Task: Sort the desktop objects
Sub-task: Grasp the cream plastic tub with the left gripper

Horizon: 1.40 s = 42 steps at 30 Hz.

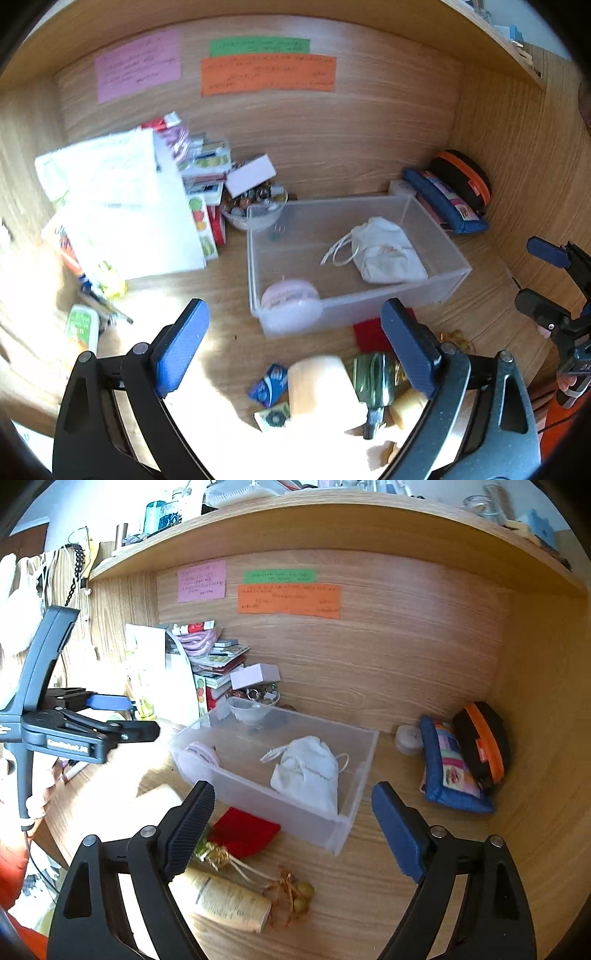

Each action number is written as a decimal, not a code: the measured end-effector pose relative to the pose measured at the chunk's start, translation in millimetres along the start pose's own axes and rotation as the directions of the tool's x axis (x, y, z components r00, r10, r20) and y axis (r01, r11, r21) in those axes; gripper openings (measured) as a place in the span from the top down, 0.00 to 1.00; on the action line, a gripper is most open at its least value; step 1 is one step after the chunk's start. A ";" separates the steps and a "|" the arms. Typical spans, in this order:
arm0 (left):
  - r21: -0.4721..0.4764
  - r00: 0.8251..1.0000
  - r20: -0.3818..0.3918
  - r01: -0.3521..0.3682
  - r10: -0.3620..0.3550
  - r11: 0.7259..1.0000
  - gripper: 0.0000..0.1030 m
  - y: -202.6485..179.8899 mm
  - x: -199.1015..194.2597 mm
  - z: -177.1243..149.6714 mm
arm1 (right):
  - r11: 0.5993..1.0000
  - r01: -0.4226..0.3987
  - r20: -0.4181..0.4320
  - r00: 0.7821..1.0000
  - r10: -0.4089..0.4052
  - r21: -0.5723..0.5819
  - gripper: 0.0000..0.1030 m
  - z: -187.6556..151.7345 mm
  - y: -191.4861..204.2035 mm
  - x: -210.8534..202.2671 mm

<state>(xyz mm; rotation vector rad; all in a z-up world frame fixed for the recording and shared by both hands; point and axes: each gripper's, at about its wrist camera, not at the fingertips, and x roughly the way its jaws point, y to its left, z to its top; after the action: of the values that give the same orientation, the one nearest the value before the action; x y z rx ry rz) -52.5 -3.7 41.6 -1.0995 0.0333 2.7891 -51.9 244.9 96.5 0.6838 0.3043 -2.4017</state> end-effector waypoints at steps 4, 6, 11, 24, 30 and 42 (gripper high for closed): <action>-0.019 0.999 -0.027 0.018 -0.018 1.000 0.08 1.1 2.6 -23.6 | 1.000 0.005 -0.025 1.000 -0.005 0.016 0.16 -16.9 -1.6 2.4; -0.025 0.999 -0.039 0.029 -0.030 0.999 0.08 0.6 4.5 -35.2 | 0.999 0.003 -0.047 0.999 -0.001 0.034 0.16 -26.2 -3.0 6.9; -0.036 0.996 -0.076 0.034 -0.037 0.999 0.08 -3.5 11.4 -62.7 | 0.998 0.020 -0.092 0.996 -0.014 0.059 0.16 -47.8 -5.6 15.4; -0.091 0.980 -0.173 0.086 -0.101 0.992 0.08 -6.9 41.3 -96.5 | 0.996 0.023 -0.185 0.983 -0.006 0.090 0.16 -85.1 -7.3 33.4; -0.082 0.984 -0.164 0.060 -0.073 0.995 0.08 -6.6 45.6 -95.4 | 0.994 0.063 -0.204 0.978 -0.045 0.085 0.18 -91.9 -9.8 46.4; -0.042 0.989 -0.150 -0.014 0.007 0.999 0.08 -14.2 54.5 -92.1 | 0.991 0.056 -0.284 0.959 -0.018 0.124 0.52 -99.4 -29.9 76.2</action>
<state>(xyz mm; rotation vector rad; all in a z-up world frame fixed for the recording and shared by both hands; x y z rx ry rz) -27.4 10.4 -62.5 -1.3208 -0.0052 2.7223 -82.3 266.9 -26.7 1.0950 0.2795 -2.3732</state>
